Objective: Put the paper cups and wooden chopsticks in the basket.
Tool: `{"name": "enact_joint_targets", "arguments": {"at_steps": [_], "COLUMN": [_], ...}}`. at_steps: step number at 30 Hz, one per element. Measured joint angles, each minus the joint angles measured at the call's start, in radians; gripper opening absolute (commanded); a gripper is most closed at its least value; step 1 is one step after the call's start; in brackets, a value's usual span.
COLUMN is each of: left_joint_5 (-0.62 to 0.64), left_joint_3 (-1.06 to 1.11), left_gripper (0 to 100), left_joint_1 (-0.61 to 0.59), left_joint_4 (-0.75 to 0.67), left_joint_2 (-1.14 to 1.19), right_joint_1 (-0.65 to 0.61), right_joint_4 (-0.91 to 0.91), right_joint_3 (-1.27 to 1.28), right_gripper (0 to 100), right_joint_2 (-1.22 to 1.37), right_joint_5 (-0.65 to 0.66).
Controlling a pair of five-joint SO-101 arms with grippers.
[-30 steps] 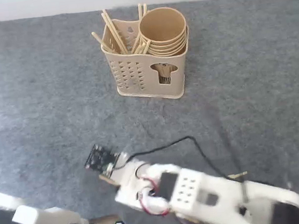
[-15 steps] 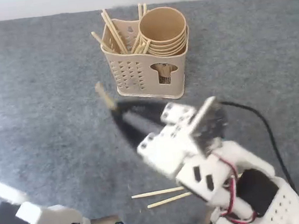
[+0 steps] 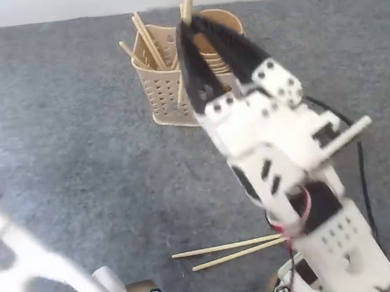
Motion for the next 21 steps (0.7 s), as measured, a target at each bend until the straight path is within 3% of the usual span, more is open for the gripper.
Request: {"name": "enact_joint_targets", "arguments": {"at_steps": [4, 8, 15, 21], "left_joint_5": [0.009, 0.095, 0.109, 0.107], "left_joint_3": [0.249, 0.465, 0.776, 0.925], "left_gripper": [26, 26, 26, 26], "left_joint_1": [0.081, 0.195, 0.397, 0.427], "left_joint_4": [-0.06, -0.075, -0.112, -0.115], "left_joint_2": [-0.169, -0.333, -0.684, -0.993], "right_joint_1": [0.043, 0.071, 0.086, 0.092], "right_joint_4": [-0.158, -0.23, -0.241, -0.183], "right_joint_3": [-0.058, -0.192, -0.493, -0.615], "right_gripper": [0.8, 0.8, 1.0, 10.9], "right_joint_2": [0.183, 0.411, 0.784, 0.964], "right_joint_5": [0.0, 0.0, 0.0, 0.003]}}
